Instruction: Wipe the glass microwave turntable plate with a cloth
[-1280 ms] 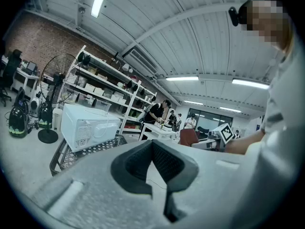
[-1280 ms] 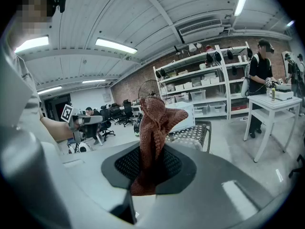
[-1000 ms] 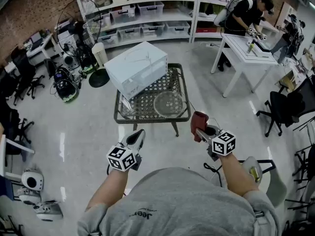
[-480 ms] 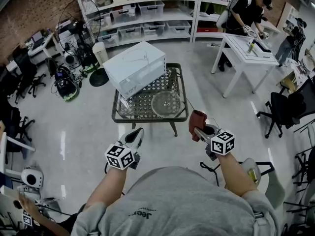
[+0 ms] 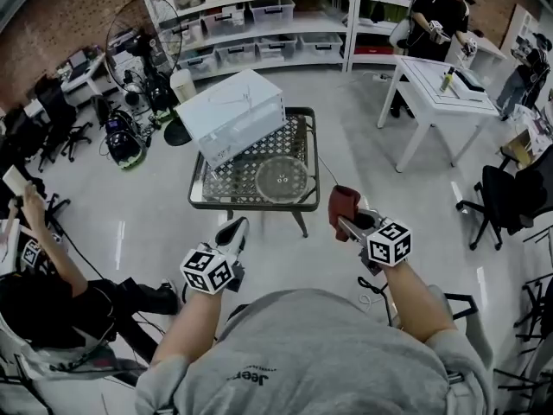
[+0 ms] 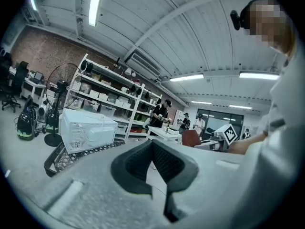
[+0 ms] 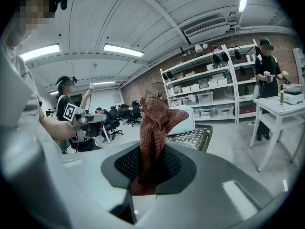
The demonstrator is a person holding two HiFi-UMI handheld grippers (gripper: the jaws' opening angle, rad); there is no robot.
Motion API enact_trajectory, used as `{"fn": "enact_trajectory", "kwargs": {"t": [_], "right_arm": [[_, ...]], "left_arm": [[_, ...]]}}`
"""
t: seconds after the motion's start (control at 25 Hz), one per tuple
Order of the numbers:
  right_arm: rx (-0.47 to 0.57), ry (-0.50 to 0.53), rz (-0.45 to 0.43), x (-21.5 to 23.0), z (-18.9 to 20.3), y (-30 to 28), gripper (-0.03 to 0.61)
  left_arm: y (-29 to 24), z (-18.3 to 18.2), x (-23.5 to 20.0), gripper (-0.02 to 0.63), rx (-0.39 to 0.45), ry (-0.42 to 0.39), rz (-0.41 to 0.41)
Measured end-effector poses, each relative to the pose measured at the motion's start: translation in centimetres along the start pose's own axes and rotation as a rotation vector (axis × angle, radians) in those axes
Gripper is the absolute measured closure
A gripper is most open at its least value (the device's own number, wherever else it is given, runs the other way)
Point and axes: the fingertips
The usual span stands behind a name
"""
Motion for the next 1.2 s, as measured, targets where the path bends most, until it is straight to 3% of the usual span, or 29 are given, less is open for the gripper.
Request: {"fn": "enact_trajectory", "kwargs": {"t": [0.2,0.48,0.8,1.2], "right_arm": [[0.007,-0.014,-0.016,1.5,-0.1,0.1,0.503],[0.0,-0.014,0.005,3.3,-1.4,-2.9,0.503],[0.016,-0.013,0.108,7.0,-4.6,-10.7,0.503],[0.003,-0.049,0.2,10.3,-9.0,-22.6,0.503]], "left_arm": [[-1.2,0.0,0.5,0.615,-0.014,-0.009,-0.01],[-4.7,-1.2,-3.1,0.615,-0.004,0.006,0.026],[-12.3,-2.9,-12.7,0.615,-0.004,0.017,0.169],[-19.9,-5.8,-23.3,0.615,-0.082,0.005,0.321]]}}
Point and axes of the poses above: the fingertips, and each gripper's own axes: y backward along the fingers, x to its right, z out of its underside, and after that the axes turned 5 degrees about x, right-handed
